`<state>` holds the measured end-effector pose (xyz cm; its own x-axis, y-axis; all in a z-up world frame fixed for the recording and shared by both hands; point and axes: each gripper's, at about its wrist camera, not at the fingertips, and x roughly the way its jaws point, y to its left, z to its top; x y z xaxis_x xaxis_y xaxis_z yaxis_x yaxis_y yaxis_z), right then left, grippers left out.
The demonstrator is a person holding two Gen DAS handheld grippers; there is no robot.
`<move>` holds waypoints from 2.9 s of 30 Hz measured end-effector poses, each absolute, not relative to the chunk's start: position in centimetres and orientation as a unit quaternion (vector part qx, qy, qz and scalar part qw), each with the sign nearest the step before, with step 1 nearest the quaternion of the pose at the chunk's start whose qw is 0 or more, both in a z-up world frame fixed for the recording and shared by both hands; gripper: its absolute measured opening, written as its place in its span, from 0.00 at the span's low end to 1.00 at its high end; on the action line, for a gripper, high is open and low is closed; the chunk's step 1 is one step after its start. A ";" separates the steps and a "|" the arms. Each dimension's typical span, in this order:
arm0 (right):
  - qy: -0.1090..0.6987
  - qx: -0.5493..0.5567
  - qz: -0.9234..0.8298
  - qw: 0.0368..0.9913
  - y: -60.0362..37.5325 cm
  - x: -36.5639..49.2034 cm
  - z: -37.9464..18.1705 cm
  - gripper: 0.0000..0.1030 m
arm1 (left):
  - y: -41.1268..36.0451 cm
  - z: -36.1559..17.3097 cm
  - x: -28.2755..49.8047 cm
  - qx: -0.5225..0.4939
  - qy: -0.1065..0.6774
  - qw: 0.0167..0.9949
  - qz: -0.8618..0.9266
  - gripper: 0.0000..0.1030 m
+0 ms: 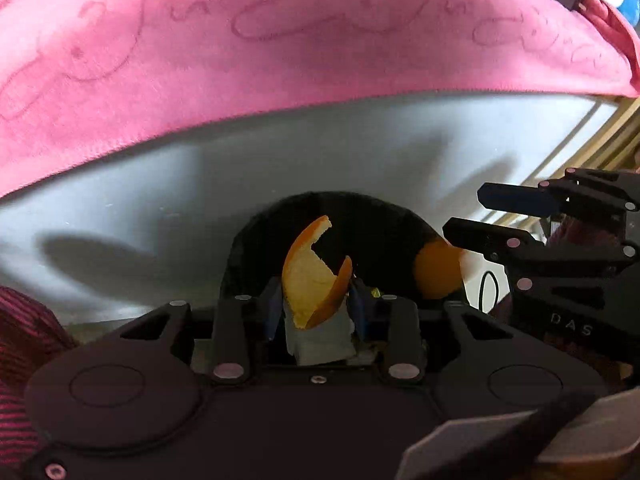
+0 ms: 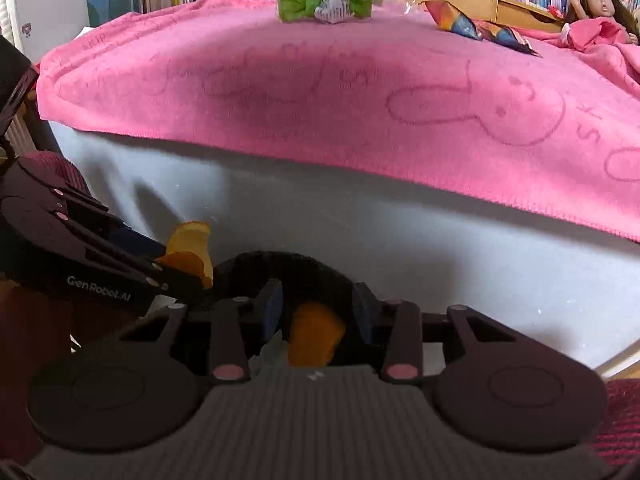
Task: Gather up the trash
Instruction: 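Carry both orange peels into the white bin and open both tools, then raise both open tools back over the towel, then grasp the green wrapper with the left tool while the right tool grasps a snack packet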
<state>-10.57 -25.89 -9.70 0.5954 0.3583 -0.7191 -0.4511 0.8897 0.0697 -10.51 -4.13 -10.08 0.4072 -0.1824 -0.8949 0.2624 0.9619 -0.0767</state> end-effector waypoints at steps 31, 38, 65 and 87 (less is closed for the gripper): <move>0.254 -0.010 0.184 0.949 -28.9 -6.2 -1.2 0.73 | -2.1 1.1 -6.8 -0.013 0.356 0.926 -0.124 0.79; 0.224 -0.001 0.154 0.962 -30.3 -1.0 0.5 0.82 | -2.1 3.3 -1.9 -0.038 0.310 0.943 -0.112 0.83; 0.300 0.029 0.171 0.938 -28.2 13.5 -1.6 0.74 | -3.8 -0.8 10.7 -0.110 0.289 0.949 -0.061 0.86; 0.264 -0.008 0.189 0.946 -27.0 9.2 0.0 0.44 | -4.4 2.2 5.6 -0.062 0.246 0.963 -0.093 0.60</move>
<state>9.20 -27.02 -0.01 0.7894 0.3530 -0.5022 -0.3617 0.9285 0.0842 5.57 -4.44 2.18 0.8617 -0.2087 -0.4625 0.1478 0.9752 -0.1647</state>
